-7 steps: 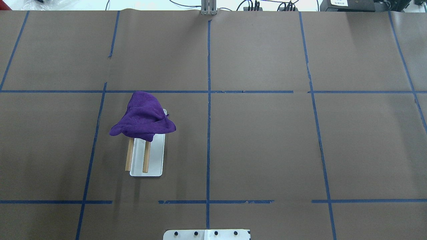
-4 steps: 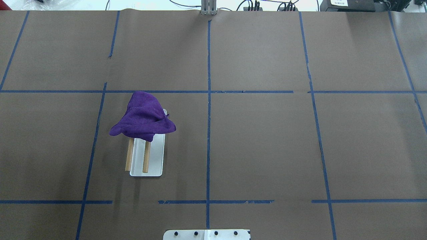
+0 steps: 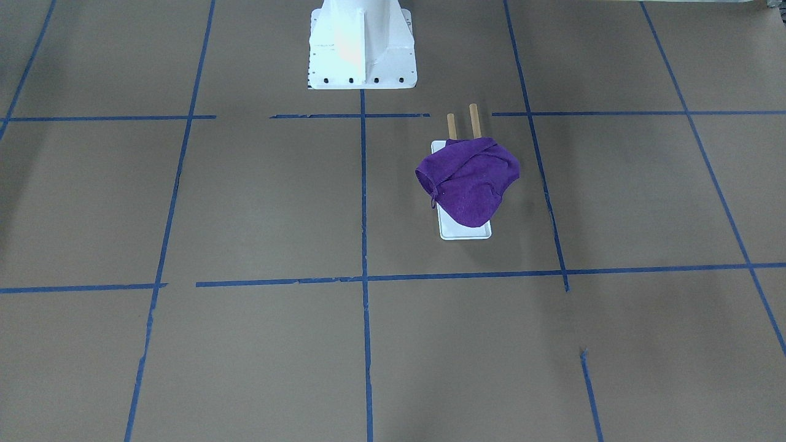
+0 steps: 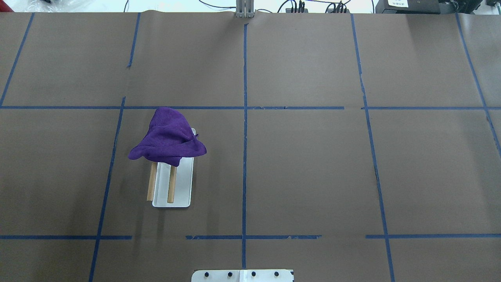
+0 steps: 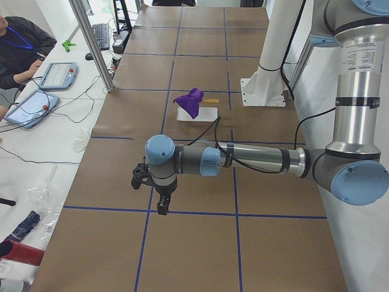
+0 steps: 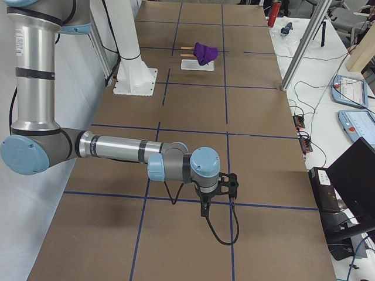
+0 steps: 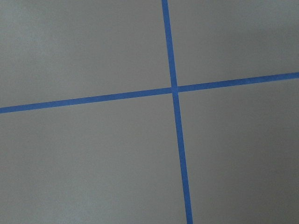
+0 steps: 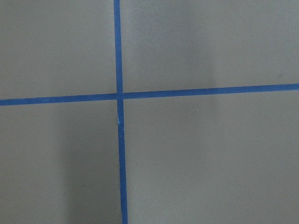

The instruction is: Hang towel on rack

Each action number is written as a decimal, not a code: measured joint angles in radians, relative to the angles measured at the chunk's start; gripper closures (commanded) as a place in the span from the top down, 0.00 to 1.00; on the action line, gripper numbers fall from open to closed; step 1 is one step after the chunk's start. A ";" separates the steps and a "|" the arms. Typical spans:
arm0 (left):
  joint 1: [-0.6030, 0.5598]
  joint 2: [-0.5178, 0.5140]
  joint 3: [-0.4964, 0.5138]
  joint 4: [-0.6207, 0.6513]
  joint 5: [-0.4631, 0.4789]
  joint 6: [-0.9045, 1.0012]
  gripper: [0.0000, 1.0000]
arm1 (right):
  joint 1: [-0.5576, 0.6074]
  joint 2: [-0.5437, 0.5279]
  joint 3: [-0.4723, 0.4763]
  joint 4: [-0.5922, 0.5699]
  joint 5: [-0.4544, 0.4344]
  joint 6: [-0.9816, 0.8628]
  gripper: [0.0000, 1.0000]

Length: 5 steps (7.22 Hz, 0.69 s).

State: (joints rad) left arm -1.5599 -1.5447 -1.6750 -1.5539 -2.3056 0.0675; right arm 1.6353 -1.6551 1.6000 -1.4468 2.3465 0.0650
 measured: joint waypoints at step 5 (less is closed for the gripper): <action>0.001 0.000 0.000 0.000 -0.002 0.000 1.00 | 0.000 0.000 0.000 0.001 0.002 -0.009 1.00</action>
State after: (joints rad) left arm -1.5593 -1.5447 -1.6754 -1.5539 -2.3071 0.0675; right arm 1.6352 -1.6552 1.5999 -1.4456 2.3488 0.0556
